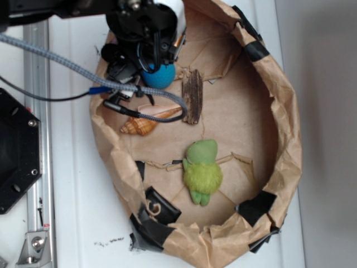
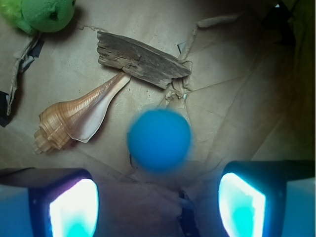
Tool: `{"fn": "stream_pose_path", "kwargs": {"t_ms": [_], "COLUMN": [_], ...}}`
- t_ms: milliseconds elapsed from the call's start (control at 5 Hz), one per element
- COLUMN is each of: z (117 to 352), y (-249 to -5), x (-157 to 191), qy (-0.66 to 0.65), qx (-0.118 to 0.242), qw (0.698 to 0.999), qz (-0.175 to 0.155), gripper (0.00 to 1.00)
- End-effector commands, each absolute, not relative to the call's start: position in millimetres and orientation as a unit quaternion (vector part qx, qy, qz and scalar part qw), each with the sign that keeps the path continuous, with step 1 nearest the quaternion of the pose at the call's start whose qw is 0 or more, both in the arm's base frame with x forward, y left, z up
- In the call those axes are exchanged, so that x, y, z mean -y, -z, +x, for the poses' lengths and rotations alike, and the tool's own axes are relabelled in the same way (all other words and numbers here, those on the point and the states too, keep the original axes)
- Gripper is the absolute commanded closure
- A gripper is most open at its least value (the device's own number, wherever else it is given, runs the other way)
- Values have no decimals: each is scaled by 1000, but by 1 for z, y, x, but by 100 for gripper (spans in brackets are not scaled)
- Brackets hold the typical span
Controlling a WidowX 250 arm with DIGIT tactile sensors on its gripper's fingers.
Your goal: Grab the blue ball.
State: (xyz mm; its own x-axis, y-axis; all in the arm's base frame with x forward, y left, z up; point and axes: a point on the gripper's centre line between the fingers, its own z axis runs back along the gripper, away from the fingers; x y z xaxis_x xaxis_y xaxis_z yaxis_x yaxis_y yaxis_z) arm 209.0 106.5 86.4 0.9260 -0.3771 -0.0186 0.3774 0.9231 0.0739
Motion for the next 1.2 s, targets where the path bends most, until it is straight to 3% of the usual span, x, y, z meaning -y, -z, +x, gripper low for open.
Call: {"fn": "stream_pose_path", "kwargs": {"t_ms": [0,200,400,1000], "z": [217,218,219,218], "y": [-56,-42,-49,-51], "x": [-130,-139,-138,-135], "qy": [184,174,171,170], "qx": [4,-14,-4,-4], "qw": [980,982,983,983], "qz": [73,77,69,74], "gripper": [0,0,100,100]}}
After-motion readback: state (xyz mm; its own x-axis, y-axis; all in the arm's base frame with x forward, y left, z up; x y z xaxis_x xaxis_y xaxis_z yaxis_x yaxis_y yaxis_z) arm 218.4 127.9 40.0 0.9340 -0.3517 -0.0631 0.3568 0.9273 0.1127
